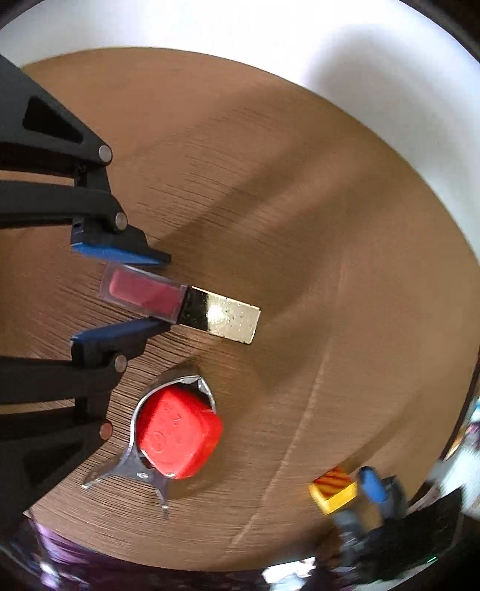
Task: Organize rigid objects
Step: 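Close the left tool on the pink lip gloss bottle and lift it, then carry the lip gloss into the tin with left while right carries the yellow cube in, releasing both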
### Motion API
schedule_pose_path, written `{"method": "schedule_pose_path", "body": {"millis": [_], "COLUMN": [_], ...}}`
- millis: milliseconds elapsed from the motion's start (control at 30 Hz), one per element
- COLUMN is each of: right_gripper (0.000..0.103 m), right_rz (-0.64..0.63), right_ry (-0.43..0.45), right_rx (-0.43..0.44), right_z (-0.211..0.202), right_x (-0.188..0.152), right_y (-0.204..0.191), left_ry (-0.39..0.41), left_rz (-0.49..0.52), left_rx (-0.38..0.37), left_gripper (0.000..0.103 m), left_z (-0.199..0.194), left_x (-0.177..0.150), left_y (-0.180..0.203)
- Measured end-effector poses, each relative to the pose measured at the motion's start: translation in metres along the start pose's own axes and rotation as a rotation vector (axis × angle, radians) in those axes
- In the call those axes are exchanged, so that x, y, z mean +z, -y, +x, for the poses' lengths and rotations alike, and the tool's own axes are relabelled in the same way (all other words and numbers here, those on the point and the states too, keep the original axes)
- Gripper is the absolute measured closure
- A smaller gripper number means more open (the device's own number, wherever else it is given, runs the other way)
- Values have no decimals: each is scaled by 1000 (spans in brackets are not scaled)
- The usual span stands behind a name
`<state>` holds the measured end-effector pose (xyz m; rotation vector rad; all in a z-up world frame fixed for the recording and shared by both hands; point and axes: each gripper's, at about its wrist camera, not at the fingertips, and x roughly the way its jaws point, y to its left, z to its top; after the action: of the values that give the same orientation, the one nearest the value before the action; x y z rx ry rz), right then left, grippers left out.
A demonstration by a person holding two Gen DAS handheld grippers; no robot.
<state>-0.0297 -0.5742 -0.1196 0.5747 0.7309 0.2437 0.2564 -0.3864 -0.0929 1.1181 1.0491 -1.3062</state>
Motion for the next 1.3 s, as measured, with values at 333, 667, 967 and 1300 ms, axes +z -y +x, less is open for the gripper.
{"method": "schedule_pose_path", "body": {"millis": [333,667,967,1300], "right_gripper": [48,75,75,75], "right_rz": [-158,-214,-210,-217], "right_ry": [-85,-111,-26,-18], "right_rx": [-127,-285,-248,-166], "right_z": [12,18,-12,-6], "right_x": [-9,-11,0,-3], "right_y": [-28,-33,-59,-101], "left_ry": [135,210,386,503], "left_rz": [-343,-642,-900,-1082], "left_rx": [24,80,88,210], "left_gripper": [76,83,83,83], "left_z": [-7,-26,-107,-183], "left_x": [-46,-104,-188,-273], "left_y": [-14,-1,57,106]}}
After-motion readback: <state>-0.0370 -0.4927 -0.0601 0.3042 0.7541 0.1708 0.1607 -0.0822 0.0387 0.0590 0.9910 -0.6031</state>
